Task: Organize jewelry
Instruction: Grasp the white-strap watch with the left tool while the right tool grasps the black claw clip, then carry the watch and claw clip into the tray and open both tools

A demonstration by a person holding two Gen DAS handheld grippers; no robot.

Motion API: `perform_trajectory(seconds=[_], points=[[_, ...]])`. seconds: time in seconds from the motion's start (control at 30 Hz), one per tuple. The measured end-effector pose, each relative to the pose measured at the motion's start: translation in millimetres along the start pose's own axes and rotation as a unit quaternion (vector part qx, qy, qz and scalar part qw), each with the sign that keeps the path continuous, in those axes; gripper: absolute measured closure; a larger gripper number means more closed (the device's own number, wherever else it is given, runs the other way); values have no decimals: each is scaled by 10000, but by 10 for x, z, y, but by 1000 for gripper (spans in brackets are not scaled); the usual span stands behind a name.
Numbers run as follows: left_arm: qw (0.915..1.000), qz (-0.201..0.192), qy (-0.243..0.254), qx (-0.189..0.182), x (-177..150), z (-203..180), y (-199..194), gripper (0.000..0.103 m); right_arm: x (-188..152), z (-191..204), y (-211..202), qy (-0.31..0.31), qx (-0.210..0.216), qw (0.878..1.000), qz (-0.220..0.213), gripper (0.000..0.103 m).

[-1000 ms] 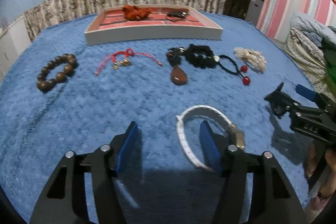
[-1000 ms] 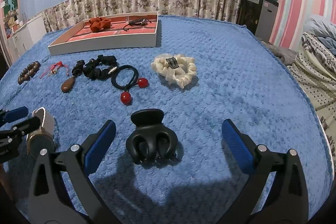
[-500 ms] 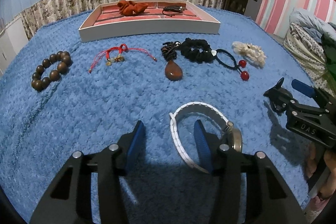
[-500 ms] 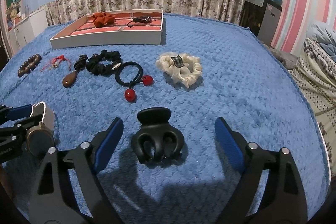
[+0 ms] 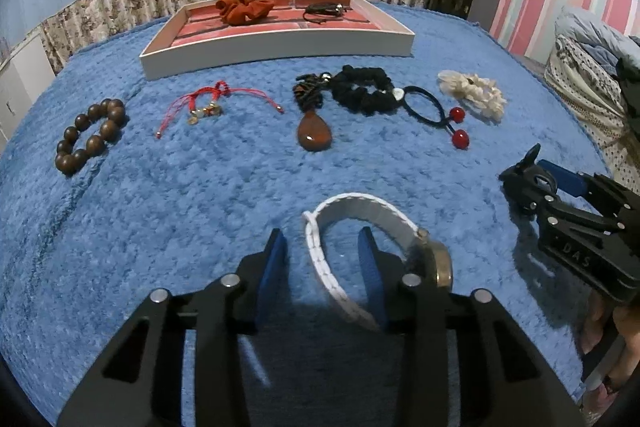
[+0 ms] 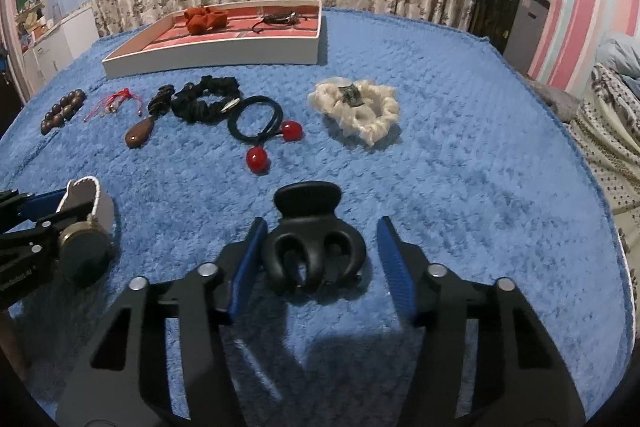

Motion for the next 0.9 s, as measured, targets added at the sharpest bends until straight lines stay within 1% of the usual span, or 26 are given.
perform_trajectory(seconds=[0.2,0.27,0.33,0.37,0.5,0.63,0.8,0.9], points=[[9999,82,-18,-69,-16,8,-4,66,-6,19,-1,-14,20,10000,2,55],[10000,81,2,-50,-27,-3,-9,67,-7,19,-7,-4,27,10000,-11,55],[10000,81,55,-1,-30,-21,-18,77,-5,20,-17,-10,-9,10000,-38,55],[9999,80,67,-16,-29,-28,-18,79,-5,22,-20,-7,-22,10000,-45,55],[9999,90,111,26,-3,-68,-5,82,-2,-4,-15,22,-19,10000,-24,55],[9998,124,140,37,20,-76,11,92,-2,-34,-11,77,45,10000,-13,55],[9999,81,126,-14,-1,-49,-24,96,-1,-50,-23,81,74,9999,-47,55],[9998,-37,175,18,-8,-60,-78,97,7,-79,-26,130,99,9998,-67,55]])
Point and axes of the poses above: each gripper's, at about its wrist camera, not at the fingertips, and y roughly the way its jaws point, z to its left, x to its top, the point moved 3 cm from there along y, roughly the way its jaws point, and after that the axes turned 3 degrees about z, right-handed, at the moved point
